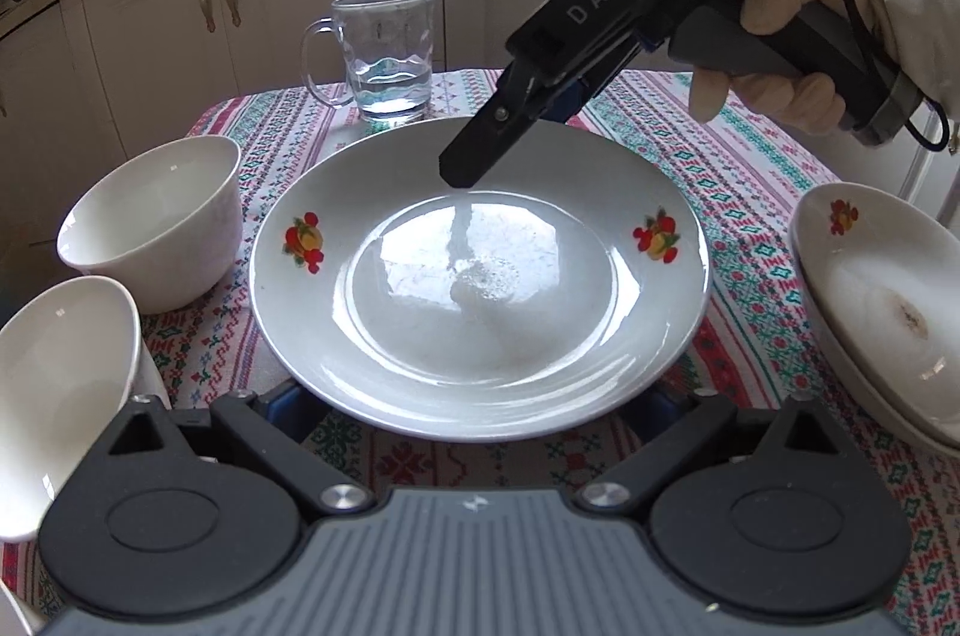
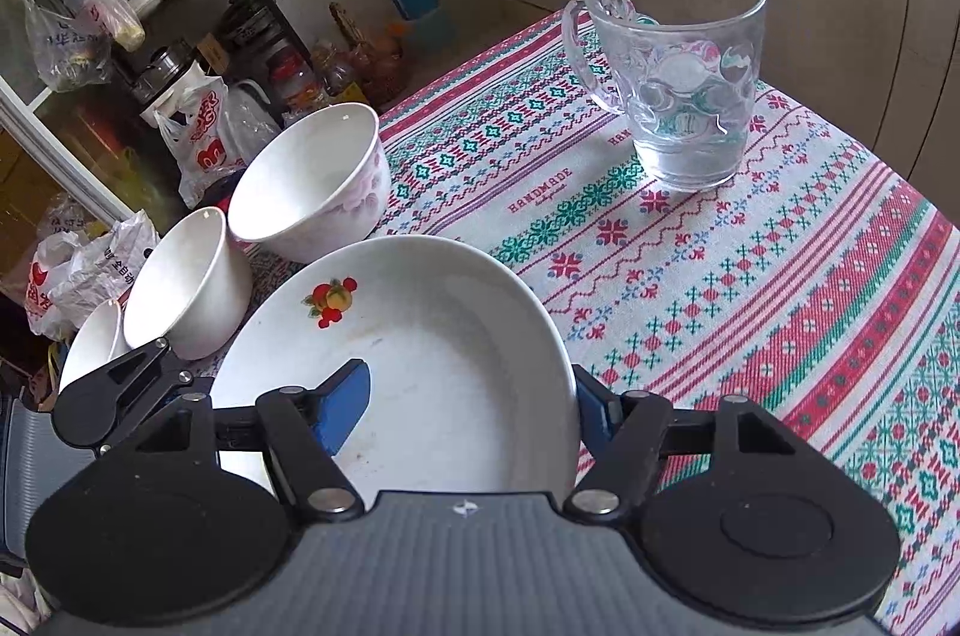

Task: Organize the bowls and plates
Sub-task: 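Close the right gripper on the flowered plate rim, then lift the flowered plate with the right gripper and carry it to the plate stack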

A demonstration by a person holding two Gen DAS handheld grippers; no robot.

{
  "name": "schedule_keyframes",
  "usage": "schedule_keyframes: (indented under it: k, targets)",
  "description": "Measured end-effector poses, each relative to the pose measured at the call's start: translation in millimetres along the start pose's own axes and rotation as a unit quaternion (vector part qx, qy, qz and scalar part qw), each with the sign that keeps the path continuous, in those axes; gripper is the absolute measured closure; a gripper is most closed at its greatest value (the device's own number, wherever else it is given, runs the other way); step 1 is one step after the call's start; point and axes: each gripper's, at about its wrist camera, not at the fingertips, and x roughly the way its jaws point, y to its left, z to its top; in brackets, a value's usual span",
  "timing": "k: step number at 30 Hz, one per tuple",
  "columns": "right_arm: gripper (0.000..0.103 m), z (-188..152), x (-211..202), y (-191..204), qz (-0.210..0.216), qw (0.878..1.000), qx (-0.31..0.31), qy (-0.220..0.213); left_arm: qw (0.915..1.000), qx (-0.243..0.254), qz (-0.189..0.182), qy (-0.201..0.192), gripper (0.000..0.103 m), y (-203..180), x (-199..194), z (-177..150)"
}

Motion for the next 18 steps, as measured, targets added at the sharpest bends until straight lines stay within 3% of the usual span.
schedule_keyframes:
  k: [18]
  targets:
    - [0.028,-48,-60,34,-0.026,0.999,0.021,-0.042,0.9969,0.062,-0.042,-0.026,0.005,-28,-53,2]
